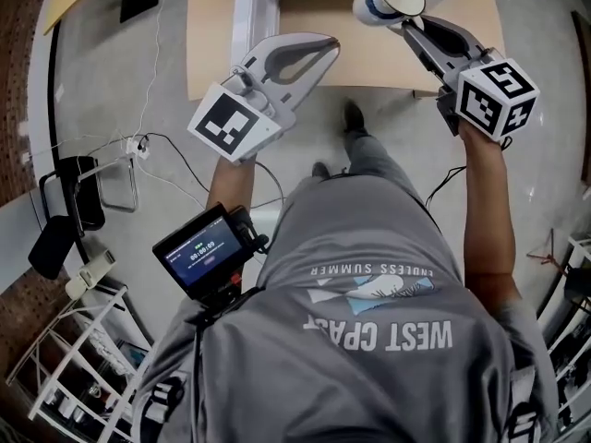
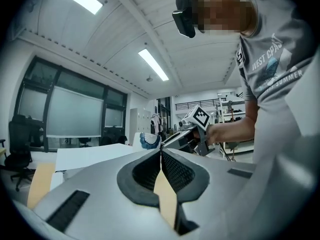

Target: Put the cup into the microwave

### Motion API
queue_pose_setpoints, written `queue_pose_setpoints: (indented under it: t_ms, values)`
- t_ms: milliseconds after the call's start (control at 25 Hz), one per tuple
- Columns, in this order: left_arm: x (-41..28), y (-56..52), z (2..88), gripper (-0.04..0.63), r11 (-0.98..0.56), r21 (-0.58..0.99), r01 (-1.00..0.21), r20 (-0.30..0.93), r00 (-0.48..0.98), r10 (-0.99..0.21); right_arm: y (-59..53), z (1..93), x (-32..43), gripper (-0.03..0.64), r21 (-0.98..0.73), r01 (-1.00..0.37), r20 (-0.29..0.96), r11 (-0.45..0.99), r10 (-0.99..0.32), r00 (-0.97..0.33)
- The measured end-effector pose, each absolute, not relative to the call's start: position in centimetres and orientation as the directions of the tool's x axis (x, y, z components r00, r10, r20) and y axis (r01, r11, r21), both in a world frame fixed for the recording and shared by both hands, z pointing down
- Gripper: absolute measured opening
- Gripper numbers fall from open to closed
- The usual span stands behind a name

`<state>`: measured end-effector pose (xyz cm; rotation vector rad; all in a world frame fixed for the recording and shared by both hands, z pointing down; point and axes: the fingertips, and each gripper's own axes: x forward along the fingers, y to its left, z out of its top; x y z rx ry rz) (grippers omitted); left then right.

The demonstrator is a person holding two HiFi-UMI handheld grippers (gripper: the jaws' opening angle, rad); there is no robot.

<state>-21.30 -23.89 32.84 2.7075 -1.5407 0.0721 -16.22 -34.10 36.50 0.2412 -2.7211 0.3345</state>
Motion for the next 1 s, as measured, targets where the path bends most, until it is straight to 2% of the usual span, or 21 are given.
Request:
queue_pose_setpoints:
  t_ms: [520,720,1000]
  values:
    - [-24.3,-23.7,33.4,0.023,-0.414,0.078,-0.907,0.081,0.419,-0.904,-37.9,43.2,-22.4,0.072,-0.204,-0.186,0.514,0.961,-0.057,-0.856]
    - [-24.2,-23.7,32.1,0.023,-0.414,0.123,-0.902,0.042,0.421,-0.906,-39.6,46.6,-24.1,0.072,-0.185,-0.193,0.566,0.964,-0.056,-0.823]
    - [-24.0,-23.9,32.9,0.023,-0.421,0.152,-0.894,0.058,0.433,-0.9,-40.9,50.7,-26.3,0.072,-0.144,-0.204,0.611,0.968,-0.075,-0.788]
